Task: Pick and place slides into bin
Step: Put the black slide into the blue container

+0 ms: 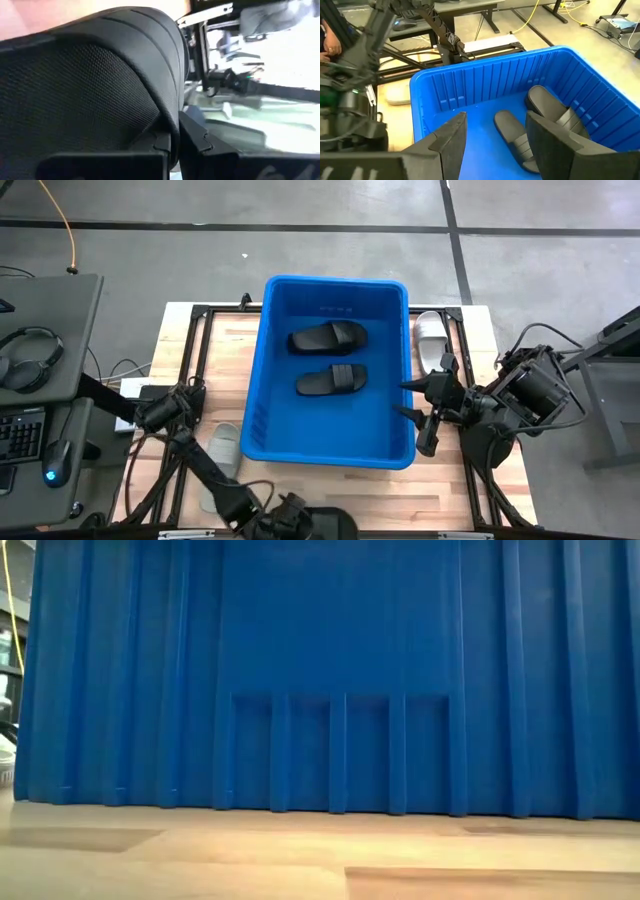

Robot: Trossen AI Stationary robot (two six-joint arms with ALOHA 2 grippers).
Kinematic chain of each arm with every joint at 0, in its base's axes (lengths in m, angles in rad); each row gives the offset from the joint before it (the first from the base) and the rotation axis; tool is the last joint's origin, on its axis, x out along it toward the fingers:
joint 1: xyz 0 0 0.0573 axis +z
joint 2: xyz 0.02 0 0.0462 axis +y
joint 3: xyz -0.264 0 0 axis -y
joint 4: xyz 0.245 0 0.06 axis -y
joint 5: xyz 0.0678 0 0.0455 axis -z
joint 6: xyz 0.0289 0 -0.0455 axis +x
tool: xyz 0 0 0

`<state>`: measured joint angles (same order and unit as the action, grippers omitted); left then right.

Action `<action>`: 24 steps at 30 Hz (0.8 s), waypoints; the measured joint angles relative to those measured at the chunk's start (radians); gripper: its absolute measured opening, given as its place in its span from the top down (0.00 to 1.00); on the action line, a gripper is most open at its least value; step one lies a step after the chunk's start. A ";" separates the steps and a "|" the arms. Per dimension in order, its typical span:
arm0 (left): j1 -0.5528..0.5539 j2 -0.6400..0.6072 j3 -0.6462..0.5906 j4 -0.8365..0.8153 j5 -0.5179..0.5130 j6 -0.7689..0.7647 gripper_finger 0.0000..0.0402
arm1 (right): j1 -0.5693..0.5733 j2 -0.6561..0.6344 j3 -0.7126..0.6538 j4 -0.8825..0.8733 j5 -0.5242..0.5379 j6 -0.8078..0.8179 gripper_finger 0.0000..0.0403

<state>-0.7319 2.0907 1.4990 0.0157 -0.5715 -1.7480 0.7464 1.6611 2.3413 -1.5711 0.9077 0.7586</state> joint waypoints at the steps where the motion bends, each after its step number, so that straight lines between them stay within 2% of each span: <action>1: -0.002 0.000 0.033 -0.059 -0.006 0.005 0.99 | 0.000 0.000 0.000 0.000 0.000 0.000 0.52; 4: 0.003 0.000 0.137 -0.214 -0.026 0.030 1.00 | 0.000 0.000 0.000 0.000 0.000 -0.001 0.52; 12: 0.018 -0.003 0.417 -0.479 -0.046 0.212 1.00 | 0.000 0.000 0.000 0.000 -0.001 -0.013 0.52; 17: 0.021 -0.003 0.569 -0.644 -0.118 0.262 1.00 | 0.001 0.000 0.000 0.000 -0.001 -0.022 0.52; 24: 0.061 -0.003 0.748 -0.964 -0.163 0.316 1.00 | 0.080 0.000 0.000 0.000 0.092 -0.005 0.52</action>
<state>-0.6706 2.0880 2.2472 -0.9488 -0.7349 -1.4323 0.8261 1.6611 2.3413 -1.5711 0.9993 0.7533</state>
